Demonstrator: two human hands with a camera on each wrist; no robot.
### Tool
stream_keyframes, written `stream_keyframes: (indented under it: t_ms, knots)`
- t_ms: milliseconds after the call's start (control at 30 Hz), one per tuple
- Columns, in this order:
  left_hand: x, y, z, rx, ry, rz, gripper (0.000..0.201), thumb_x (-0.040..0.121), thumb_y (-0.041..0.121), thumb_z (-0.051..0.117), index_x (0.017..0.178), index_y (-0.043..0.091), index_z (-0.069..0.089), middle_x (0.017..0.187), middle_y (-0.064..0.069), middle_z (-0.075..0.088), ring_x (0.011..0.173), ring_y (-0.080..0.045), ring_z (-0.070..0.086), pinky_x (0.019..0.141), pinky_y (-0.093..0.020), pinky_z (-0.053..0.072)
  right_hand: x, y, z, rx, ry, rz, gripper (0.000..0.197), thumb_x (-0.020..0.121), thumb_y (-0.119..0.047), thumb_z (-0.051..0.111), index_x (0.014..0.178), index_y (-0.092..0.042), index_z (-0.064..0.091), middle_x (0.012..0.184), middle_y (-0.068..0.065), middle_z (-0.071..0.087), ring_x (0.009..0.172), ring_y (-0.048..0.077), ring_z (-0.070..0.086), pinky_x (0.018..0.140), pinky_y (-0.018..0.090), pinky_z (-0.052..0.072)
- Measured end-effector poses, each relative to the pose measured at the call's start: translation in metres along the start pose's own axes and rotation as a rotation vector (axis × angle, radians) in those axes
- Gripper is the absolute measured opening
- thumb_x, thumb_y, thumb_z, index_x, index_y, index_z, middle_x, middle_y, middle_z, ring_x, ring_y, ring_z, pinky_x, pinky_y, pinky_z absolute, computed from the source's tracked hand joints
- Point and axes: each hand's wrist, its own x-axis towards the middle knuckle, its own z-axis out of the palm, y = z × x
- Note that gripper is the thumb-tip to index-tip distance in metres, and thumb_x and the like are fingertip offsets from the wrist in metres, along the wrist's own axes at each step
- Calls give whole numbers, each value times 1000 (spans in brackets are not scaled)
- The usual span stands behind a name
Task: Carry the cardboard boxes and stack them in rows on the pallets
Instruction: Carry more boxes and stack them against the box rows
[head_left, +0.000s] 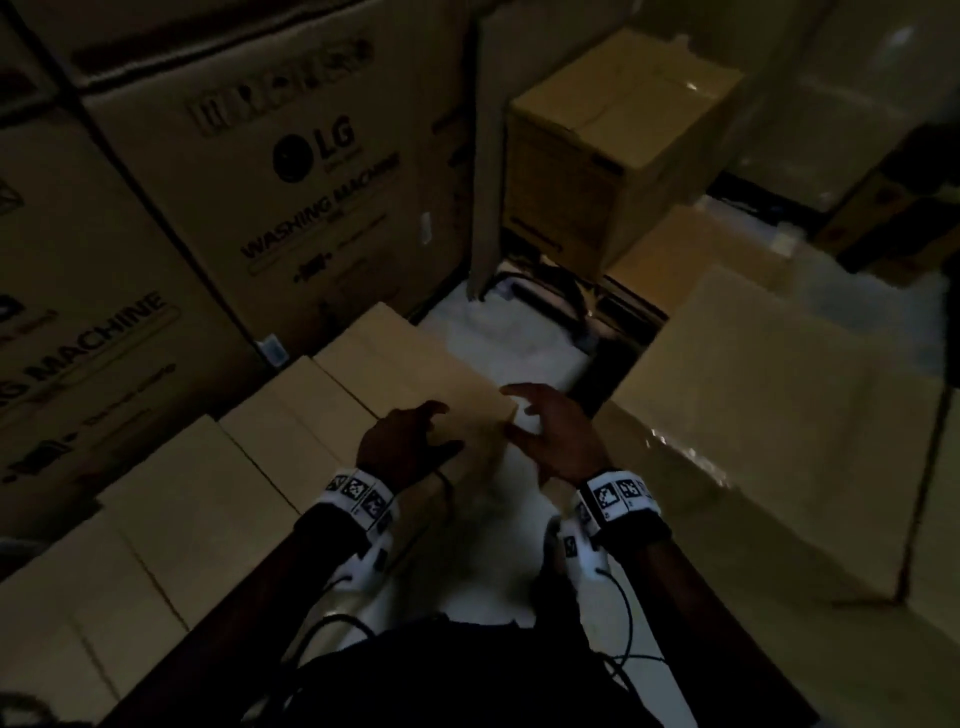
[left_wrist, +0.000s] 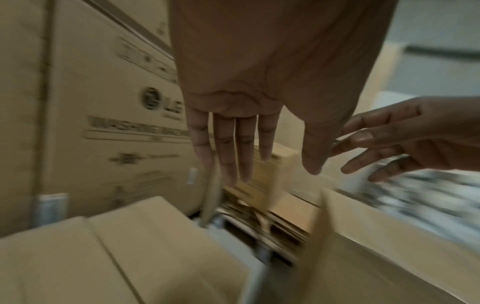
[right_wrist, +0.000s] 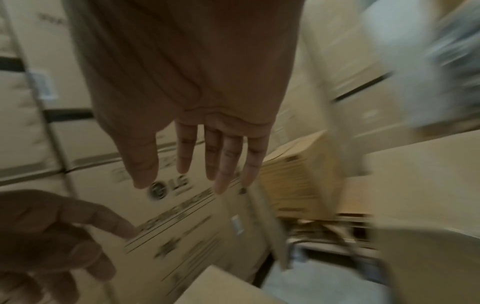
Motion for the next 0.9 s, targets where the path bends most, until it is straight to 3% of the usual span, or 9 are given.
stream_keyframes:
  t_ms: [67,167,300,467,600,767,900]
  knots:
    - [24,6,1,3,9,-76,65,93,60,63,149,32,44,131,0,65,112,-25,65,91,-39,56,42,17,-13,-50,-145,-15,53,94,-38,71,143,-29,54,148,0,52,118,22,59,100,44,52]
    - [56,22,5,-23,38,-210,69,92,60,64,151,30,41,128,-5,68,106,-25,68,87,-40,58,98,39,-37,-139,-287,-72,55,96,-43,68,147,-31,49,152,0,48,130,25,52,106,44,47]
    - [76,36,25,-77,75,-360,70,92,61,64,150,29,43,127,-6,69,111,-27,67,88,-40,57,155,68,-42,-193,-391,-152,58,94,-42,69,147,-29,50,150,1,51,132,26,53,106,42,47]
    - [85,38,51,-187,55,-563,69,92,58,66,150,27,45,120,-6,73,112,-26,67,88,-38,57,207,84,-33,-254,-554,-131,64,91,-44,72,148,-28,48,147,5,53,131,27,53,106,39,47]
    - [97,25,83,-251,22,-650,69,92,58,67,150,26,45,122,-5,71,109,-27,68,83,-35,57,229,101,-11,-271,-632,-54,67,93,-38,72,152,-25,43,154,8,46,139,28,46,110,37,41]
    - [130,10,127,-309,-42,-743,80,91,58,66,157,28,32,124,-9,69,106,-30,68,86,-43,59,262,125,28,-310,-770,32,77,100,-27,64,163,-22,20,167,10,21,152,31,26,117,37,29]
    - [160,-7,175,-336,-30,-803,88,92,58,64,161,30,18,133,-10,64,114,-32,64,90,-43,57,283,168,83,-320,-742,35,84,99,-26,66,164,-29,13,171,6,10,155,31,19,120,43,27]
